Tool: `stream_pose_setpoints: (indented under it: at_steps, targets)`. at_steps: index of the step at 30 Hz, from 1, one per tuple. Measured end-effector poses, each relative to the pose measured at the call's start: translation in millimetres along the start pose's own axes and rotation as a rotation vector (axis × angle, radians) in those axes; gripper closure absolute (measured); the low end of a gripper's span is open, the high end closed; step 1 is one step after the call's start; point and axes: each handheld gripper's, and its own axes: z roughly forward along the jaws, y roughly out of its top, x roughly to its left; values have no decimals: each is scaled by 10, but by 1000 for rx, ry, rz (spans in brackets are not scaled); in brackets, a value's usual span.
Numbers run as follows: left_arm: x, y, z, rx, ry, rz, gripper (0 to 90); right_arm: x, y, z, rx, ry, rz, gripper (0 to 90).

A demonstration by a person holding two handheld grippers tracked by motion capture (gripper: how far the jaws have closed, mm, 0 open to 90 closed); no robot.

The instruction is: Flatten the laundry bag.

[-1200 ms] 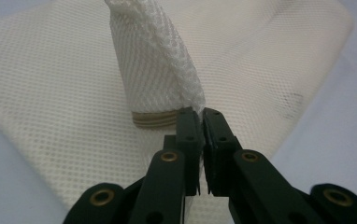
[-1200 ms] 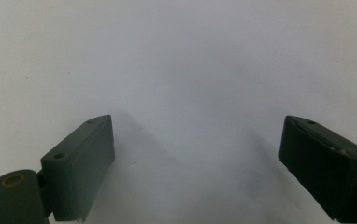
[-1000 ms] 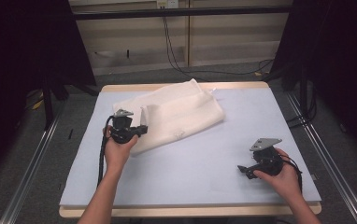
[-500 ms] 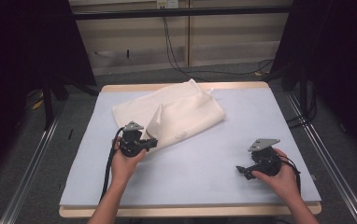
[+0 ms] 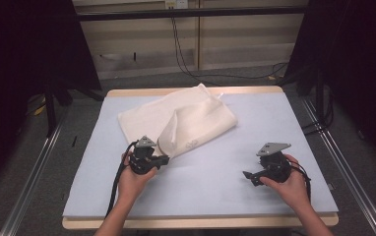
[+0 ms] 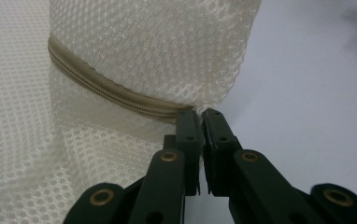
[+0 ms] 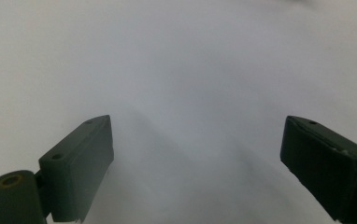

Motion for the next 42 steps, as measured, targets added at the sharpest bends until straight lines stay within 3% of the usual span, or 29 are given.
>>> stream_pose_setpoints:
  at_steps: [2,8,18,25,33,42]
  targets:
    - [-5,-22,-5,-8,-11,-8,861,44,75,48,-17,32,-9,94]
    - [-26,-74,-37,-14,-27,-10,862,147,211,171,-10,53,-16,103]
    - [-86,-149,-21,31,-76,11,861,264,505,322,-40,86,3,101]
    - [-113,-185,-27,35,-79,17,861,327,724,349,-83,93,43,102]
    - [-155,-259,-6,113,-100,42,863,387,881,457,-87,134,78,124]
    - [-196,-256,-18,115,-117,57,864,483,1066,523,-114,166,104,139]
